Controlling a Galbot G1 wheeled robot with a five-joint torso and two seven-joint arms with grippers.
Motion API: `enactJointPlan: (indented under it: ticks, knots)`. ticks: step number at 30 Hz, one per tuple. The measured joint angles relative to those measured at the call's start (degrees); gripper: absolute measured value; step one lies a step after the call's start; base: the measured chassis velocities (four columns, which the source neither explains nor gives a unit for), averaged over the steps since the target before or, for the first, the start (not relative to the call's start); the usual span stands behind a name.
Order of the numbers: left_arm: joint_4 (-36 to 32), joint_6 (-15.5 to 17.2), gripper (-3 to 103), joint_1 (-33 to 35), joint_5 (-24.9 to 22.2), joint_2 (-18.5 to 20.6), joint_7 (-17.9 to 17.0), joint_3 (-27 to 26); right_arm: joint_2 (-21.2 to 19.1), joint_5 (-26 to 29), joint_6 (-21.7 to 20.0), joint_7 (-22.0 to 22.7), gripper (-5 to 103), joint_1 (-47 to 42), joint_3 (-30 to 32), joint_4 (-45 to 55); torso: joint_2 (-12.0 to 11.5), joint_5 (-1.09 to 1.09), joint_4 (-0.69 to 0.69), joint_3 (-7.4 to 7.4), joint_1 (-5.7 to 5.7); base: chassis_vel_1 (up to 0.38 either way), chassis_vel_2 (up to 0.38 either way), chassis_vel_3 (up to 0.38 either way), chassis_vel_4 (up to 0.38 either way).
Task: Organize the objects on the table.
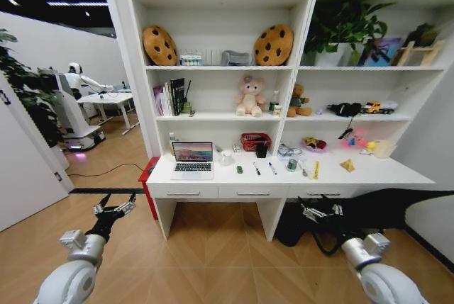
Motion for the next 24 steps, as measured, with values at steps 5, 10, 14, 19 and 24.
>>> enactJointPlan:
  ticks: [5, 10, 14, 19, 24]
  knots:
    - [0.00, 0.00, 100, 0.07, 0.05, -0.21, 0.00, -0.02, 0.12, -0.19, 0.10, -0.12, 100, -0.12, -0.22, 0.00, 0.00, -0.01, 0.01, 0.00, 0.00, -0.101, 0.103, 0.115, -0.069]
    - [-0.01, 0.00, 100, 0.10, 0.14, -0.46, 0.00, 0.00, 0.17, -0.35, 0.11, -0.19, 100, -0.34, -0.19, 0.11, 0.00, 0.00, -0.02, 0.00, 0.02, -0.202, 0.195, 0.183, -0.258]
    - [-0.02, 0.01, 100, 0.10, 0.28, -0.64, -0.02, 0.06, 0.18, -0.61, 0.15, -0.19, 100, -0.45, -0.02, 0.24, -0.01, 0.05, -0.02, 0.01, 0.03, -0.215, 0.259, 0.244, -0.251]
    - [-0.13, 0.01, 100, 0.08, 0.41, -0.91, -0.02, 0.16, 0.35, -0.93, 0.15, -0.19, 100, -0.74, 0.10, 0.48, -0.03, 0.03, 0.00, 0.02, 0.05, -0.231, 0.216, 0.241, -0.212]
    - [-0.17, 0.01, 100, 0.06, 0.41, -1.18, 0.01, 0.18, 0.50, -1.27, 0.08, -0.15, 100, -0.89, 0.03, 0.87, -0.02, -0.01, -0.01, 0.01, 0.03, -0.219, 0.190, 0.209, -0.198]
